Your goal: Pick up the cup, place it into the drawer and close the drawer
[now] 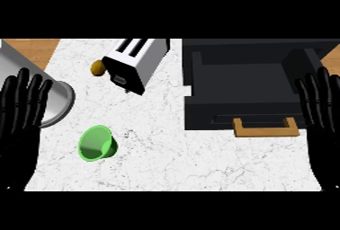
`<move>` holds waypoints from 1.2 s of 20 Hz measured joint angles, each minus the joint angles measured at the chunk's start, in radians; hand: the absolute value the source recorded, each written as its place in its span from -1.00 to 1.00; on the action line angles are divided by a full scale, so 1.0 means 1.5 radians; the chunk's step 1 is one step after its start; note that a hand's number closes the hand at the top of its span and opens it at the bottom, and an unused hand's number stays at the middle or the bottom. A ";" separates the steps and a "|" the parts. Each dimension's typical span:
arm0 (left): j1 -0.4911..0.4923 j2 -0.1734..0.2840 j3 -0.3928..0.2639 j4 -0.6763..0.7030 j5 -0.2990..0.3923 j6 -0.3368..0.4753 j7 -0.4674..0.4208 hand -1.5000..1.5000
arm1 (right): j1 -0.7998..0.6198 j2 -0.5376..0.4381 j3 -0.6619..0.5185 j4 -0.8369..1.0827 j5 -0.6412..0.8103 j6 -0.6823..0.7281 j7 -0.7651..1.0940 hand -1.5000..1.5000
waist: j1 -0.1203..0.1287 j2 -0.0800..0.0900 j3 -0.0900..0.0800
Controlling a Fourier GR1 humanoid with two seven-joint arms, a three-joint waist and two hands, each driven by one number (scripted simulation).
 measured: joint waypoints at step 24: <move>-0.032 0.132 0.106 0.388 0.316 -0.384 -0.043 -1.00 | -0.089 -0.039 -0.030 0.133 -0.059 0.084 0.044 -1.00 | 0.000 0.000 -0.027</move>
